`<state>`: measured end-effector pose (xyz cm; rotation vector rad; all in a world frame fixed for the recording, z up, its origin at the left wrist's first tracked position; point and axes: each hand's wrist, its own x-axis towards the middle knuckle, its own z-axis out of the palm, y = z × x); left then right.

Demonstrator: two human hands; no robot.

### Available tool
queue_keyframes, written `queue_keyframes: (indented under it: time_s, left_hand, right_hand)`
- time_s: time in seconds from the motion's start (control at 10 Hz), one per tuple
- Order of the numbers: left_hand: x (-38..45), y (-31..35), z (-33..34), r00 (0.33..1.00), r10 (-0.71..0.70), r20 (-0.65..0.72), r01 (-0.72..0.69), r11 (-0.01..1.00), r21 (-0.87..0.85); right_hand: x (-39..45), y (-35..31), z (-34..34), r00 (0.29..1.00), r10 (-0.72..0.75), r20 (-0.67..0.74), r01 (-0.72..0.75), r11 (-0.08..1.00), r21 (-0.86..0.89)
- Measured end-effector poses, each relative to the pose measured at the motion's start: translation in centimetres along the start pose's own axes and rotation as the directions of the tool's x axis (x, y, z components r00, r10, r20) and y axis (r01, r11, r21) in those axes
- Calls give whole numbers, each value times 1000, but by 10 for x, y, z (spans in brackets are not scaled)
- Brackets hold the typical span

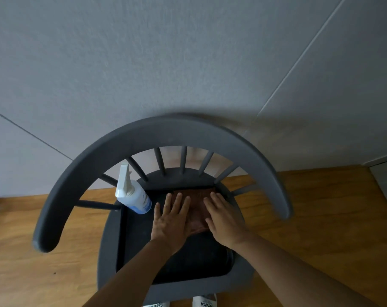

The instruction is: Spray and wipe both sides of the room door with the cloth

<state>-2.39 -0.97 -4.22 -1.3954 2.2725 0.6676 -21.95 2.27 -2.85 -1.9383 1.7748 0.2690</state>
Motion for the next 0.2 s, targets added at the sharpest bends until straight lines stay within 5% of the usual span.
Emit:
queue_keyframes:
  time_s: [0.2]
  left_hand:
    - [-34,19,-55,1000,-1,-6,1,1000,2]
  right_hand:
    - [-38,-22,-69,999,-18,-35,17,999,-41]
